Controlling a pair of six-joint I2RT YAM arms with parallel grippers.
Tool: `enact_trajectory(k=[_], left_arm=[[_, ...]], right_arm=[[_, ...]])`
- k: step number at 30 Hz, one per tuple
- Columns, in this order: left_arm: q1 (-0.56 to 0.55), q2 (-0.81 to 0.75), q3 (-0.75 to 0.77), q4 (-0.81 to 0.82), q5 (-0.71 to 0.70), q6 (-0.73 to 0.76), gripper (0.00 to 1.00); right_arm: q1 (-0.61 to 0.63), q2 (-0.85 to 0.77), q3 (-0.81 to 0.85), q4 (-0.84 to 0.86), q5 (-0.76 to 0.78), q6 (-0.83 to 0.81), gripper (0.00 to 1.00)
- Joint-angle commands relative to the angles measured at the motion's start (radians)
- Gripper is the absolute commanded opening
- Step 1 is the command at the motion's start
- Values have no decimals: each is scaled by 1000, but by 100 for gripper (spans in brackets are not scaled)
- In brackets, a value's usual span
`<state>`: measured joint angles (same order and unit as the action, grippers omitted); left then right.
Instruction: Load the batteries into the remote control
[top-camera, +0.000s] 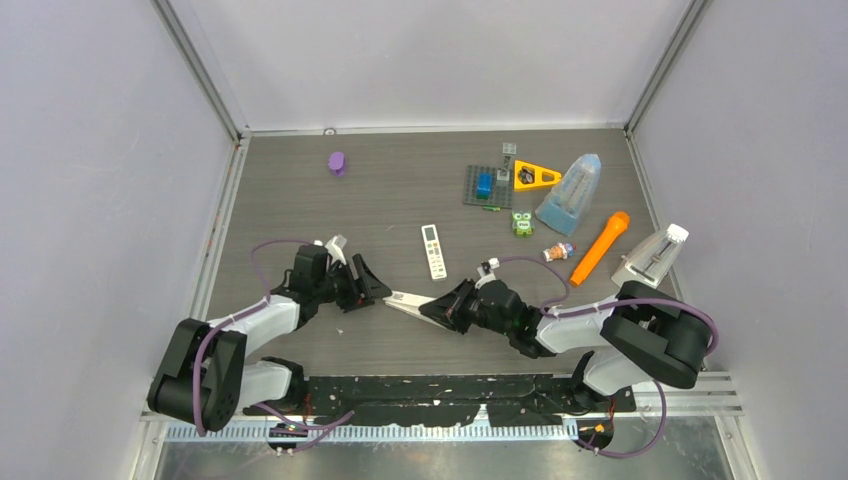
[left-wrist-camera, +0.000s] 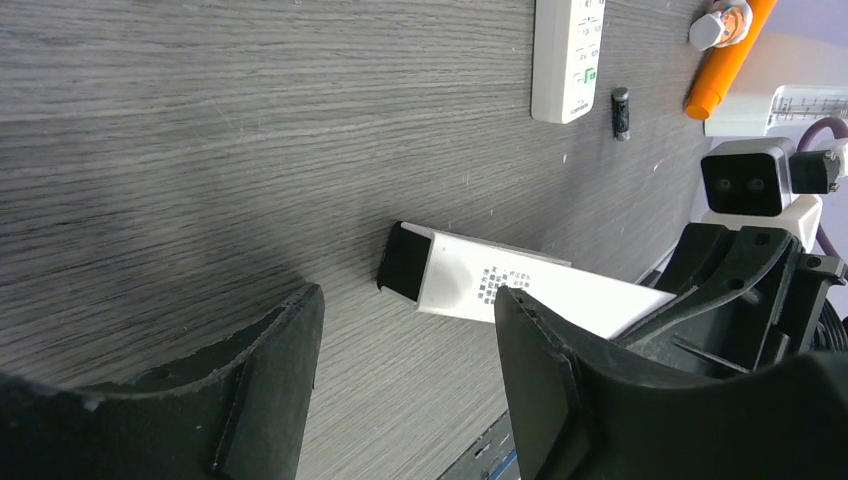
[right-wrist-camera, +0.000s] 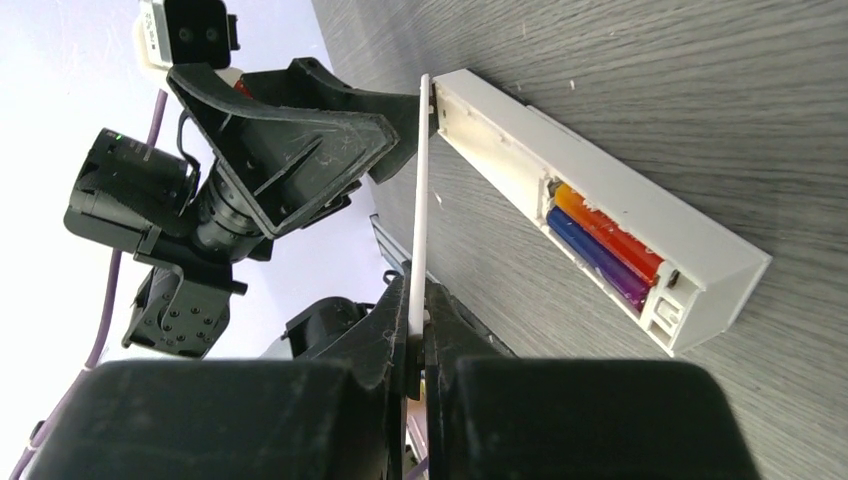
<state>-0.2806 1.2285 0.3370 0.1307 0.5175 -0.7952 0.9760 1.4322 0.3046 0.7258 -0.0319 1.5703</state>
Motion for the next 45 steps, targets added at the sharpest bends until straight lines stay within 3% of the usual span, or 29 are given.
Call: enact_trajectory(k=[1,23,36,45], left_arm=[[-3,1,-2,44,-5,14,65],[-20,50,-6,49,-32,0,60],[-31,65,-4,62,-30,-1,59],[-31,78,-5,72,-31,-4,59]], right_arm=[[-2,4,-6,115,-6,-5,5],[-4,-46,-56,-67,29,-22,5],[-3,-33,-92,144,69,-46,5],[-2,-52,-95,101,71,-43,5]])
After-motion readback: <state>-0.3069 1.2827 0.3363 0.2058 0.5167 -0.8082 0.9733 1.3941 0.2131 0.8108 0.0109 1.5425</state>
